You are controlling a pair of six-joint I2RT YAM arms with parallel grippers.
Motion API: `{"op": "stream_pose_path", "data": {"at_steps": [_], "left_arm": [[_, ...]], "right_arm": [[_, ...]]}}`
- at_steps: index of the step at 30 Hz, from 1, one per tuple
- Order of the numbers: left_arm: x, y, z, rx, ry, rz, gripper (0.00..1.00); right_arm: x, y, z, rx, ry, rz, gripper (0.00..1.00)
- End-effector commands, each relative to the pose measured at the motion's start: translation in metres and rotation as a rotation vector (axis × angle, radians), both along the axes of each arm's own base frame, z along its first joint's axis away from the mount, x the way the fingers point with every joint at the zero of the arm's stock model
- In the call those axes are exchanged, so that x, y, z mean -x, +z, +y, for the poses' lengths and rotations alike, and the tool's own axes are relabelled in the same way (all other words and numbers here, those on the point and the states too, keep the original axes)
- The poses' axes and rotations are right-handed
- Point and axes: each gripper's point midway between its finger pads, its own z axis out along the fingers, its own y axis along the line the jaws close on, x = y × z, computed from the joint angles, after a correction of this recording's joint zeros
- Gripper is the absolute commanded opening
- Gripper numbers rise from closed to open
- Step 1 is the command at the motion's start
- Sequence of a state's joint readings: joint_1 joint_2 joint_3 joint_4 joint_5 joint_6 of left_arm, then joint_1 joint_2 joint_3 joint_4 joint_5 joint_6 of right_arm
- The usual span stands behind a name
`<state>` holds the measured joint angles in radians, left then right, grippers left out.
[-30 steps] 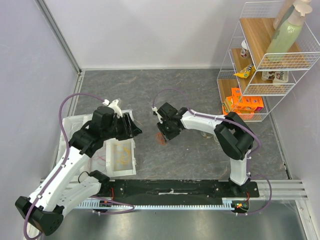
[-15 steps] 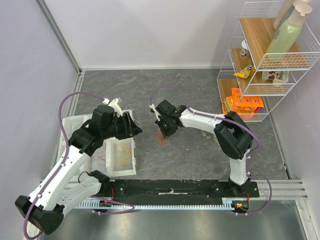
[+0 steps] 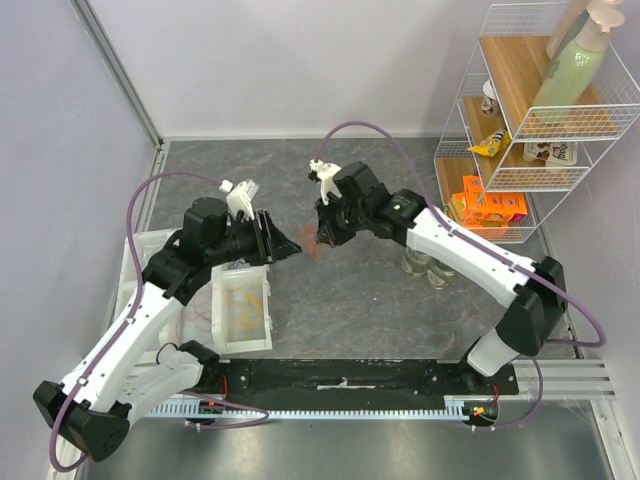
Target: Untangle the cables
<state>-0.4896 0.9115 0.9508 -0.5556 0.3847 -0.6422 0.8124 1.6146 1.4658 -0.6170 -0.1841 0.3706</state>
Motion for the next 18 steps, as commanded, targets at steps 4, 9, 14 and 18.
{"op": "stream_pose_path", "data": {"at_steps": [4,9,14,18], "left_arm": [[-0.006,0.097,-0.021,0.161,-0.125,-0.29,0.43],[-0.007,0.116,-0.016,0.181,-0.085,-0.343,0.42],[-0.005,0.115,-0.015,0.187,-0.077,-0.334,0.43],[-0.002,0.115,-0.015,0.192,-0.081,-0.318,0.4]], "right_arm": [[0.019,0.101,0.007,-0.236,0.084,-0.125,0.0],[0.027,0.126,0.003,-0.304,0.094,-0.159,0.0],[0.033,0.141,0.004,-0.366,0.103,-0.163,0.0],[0.033,0.145,0.004,-0.384,0.101,-0.167,0.0]]}}
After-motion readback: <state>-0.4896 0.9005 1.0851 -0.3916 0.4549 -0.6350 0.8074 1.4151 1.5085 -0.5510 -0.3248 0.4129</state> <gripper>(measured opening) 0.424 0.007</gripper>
